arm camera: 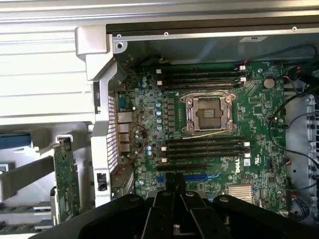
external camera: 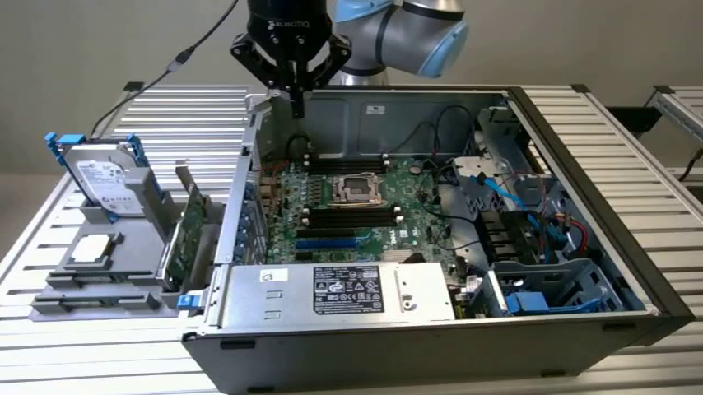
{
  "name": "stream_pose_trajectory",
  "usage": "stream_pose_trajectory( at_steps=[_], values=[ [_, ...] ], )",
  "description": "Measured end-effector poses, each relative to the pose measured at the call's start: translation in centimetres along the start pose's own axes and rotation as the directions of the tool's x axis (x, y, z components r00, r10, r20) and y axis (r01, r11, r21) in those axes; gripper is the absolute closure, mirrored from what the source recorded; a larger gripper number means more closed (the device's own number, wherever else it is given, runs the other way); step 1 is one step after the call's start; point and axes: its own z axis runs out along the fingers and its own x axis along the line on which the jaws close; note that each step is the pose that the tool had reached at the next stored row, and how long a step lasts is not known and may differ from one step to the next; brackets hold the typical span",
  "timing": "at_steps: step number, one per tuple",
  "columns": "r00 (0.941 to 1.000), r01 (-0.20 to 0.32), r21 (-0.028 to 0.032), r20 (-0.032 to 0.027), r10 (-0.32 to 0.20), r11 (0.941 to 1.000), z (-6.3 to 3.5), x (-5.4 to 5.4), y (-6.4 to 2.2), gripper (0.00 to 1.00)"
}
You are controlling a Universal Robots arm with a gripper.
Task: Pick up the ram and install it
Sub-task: 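Reach for the ram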
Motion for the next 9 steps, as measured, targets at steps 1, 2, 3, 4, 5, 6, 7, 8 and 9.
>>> stream_pose_trajectory(
  at_steps=[1, 2, 3, 4, 5, 6, 7, 8, 9],
  values=[
    [1.0000, 0.000, -0.0003, 0.0000, 0.000, 1.0000, 0.01, 0.4, -0.14, 0.89],
    [1.0000, 0.000, -0.0002, -0.0006, 0.000, 1.0000, 0.02, 0.8, -0.29, 0.89],
    [1.0000, 0.000, 0.0000, -0.0023, 0.000, 1.0000, 0.04, 1.0, -0.41, 0.89],
    [1.0000, 0.000, 0.0007, -0.0061, 0.000, 1.0000, 0.08, 1.3, -0.49, 0.89],
    [0.9999, -0.001, 0.0017, -0.0114, 0.001, 1.0000, 0.13, 1.5, -0.57, 0.89],
    [0.9999, -0.001, 0.0029, -0.0171, 0.001, 1.0000, 0.17, 1.7, -0.65, 0.89],
    [0.9997, -0.001, 0.0040, -0.0228, 0.001, 1.0000, 0.22, 1.8, -0.74, 0.89],
    [0.9996, -0.001, 0.0053, -0.0283, 0.001, 1.0000, 0.26, 2.0, -0.82, 0.89],
    [0.9994, -0.001, 0.0064, -0.0338, 0.002, 1.0000, 0.32, 2.3, -0.92, 0.89]
  ],
)
